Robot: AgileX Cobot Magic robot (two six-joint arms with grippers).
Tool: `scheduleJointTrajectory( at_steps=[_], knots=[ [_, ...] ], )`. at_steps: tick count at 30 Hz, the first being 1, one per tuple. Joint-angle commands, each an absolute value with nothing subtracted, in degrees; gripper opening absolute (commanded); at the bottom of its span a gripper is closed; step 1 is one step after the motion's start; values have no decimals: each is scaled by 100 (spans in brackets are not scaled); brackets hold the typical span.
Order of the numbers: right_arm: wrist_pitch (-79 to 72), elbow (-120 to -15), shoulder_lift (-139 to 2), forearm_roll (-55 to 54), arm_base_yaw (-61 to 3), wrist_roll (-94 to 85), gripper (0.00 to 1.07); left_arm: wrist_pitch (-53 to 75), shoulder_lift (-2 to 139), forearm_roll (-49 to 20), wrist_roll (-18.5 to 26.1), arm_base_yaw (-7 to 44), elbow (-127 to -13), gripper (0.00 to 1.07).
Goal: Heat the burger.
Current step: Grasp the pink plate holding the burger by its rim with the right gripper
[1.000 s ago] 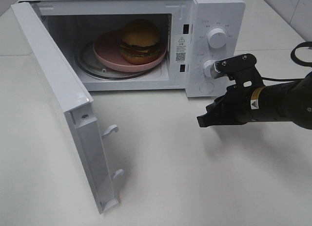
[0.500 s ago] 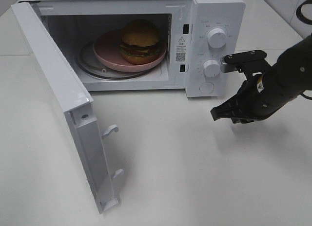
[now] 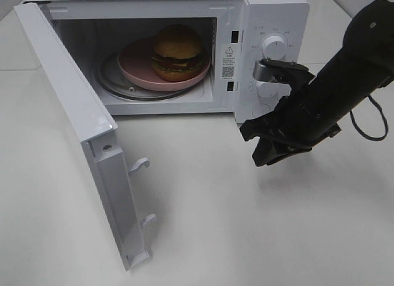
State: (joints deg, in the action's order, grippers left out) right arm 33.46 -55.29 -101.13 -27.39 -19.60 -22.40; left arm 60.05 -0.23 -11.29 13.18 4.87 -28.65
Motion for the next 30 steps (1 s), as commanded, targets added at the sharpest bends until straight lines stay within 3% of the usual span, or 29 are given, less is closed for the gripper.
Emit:
scheduleJointTrajectory(
  at_steps=[1, 14, 19, 30],
  knots=[
    [3484, -5575, -10067, -3323, -1937, -2962, 24, 5936, -52, -1163, 1301, 470, -2836, 0],
    [3455, -5575, -10067, -4274, -1942, -5019, 49, 5936, -52, -1163, 1301, 470, -2836, 0],
    [3300, -5592, -10067, -4561, -2366, -5924, 65, 5936, -52, -1163, 1301, 470, -2836, 0],
    [2985, -6113, -10067, -3753, -2979, -5890, 66, 5936, -52, -1163, 1301, 470, -2836, 0]
  ],
)
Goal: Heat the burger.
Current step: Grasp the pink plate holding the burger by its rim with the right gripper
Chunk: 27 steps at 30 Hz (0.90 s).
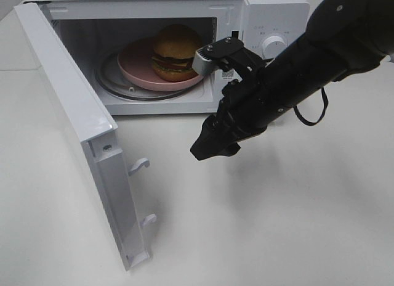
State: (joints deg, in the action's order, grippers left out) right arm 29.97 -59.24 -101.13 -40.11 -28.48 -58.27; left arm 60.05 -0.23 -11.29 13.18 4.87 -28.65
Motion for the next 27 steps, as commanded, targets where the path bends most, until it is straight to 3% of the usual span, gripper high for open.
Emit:
scheduleJointTrajectory(
  at_steps=[1, 12, 27],
  knots=[
    [2979, -6251, -10067, -3461, -3094, -5890, 66, 5936, -52, -1163, 1301, 470, -2836, 0],
    [2578, -6847, -10084, -1902, -3644, -5867, 64, 5936, -52, -1163, 1301, 470, -2836, 0],
    [2246, -7454, -10600, -670, -3673, -6188, 64, 5936, -52, -1169, 1295, 470, -2836, 0]
  ],
)
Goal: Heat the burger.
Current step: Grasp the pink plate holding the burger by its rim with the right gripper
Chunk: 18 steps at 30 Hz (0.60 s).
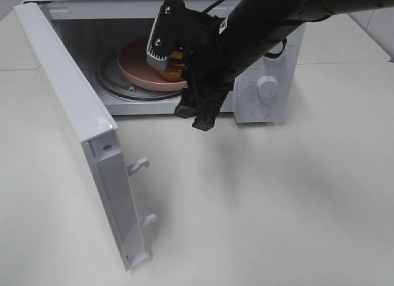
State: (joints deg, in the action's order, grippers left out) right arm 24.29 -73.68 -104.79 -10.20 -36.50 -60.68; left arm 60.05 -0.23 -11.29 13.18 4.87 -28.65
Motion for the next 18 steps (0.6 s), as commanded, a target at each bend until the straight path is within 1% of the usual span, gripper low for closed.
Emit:
scheduleJointTrajectory(
  at_steps=[1, 5, 8, 14, 18],
  knots=[
    [2143, -7511, -10674, -602, -3673, -6188, 64, 5936, -52, -1169, 1301, 470, -2836, 0],
    [1948, -7609, -10772, -590, -3673, -6188, 64, 5936, -52, -1169, 1295, 470, -2836, 0],
    [1730, -7729, -10869, -527, -3799, -6234, 61, 5936, -52, -1169, 1295, 470, -2836, 0],
    [1432, -7832, -11121, -166, -4079, -6406, 61, 5936, -52, -1169, 1289, 470, -2836, 0],
    [1444, -7998, -11339, -155, -4137, -6360, 61, 5930, -52, -1169, 1295, 470, -2836, 0]
  ],
)
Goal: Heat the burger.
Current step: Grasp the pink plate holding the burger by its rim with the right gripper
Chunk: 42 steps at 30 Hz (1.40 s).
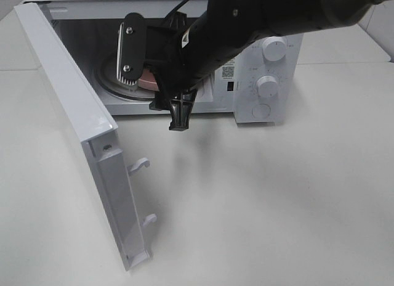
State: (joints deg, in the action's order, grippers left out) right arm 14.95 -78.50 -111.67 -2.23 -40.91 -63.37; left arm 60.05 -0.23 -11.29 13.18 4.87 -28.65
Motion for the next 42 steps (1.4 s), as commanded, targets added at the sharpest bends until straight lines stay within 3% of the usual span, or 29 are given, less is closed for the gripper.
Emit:
scheduleJointTrajectory(
  at_steps=[1, 20, 31, 42],
  knots=[
    [1415, -8102, -11448, -155, -4137, -6354, 61, 5930, -52, -1169, 1295, 470, -2836, 0],
    [1375, -8869, -12152, -40, -4137, -6285, 61, 5930, -52, -1169, 1295, 470, -2836, 0],
    [1369, -9207, -12445, 1112, -4120, -5409, 61, 5930, -52, -1169, 1295, 470, -2836, 0],
    [1318, -9207, -12559, 1432, -3942, -4945, 61, 5930, -52, -1169, 1295, 470, -2836, 0]
  ],
)
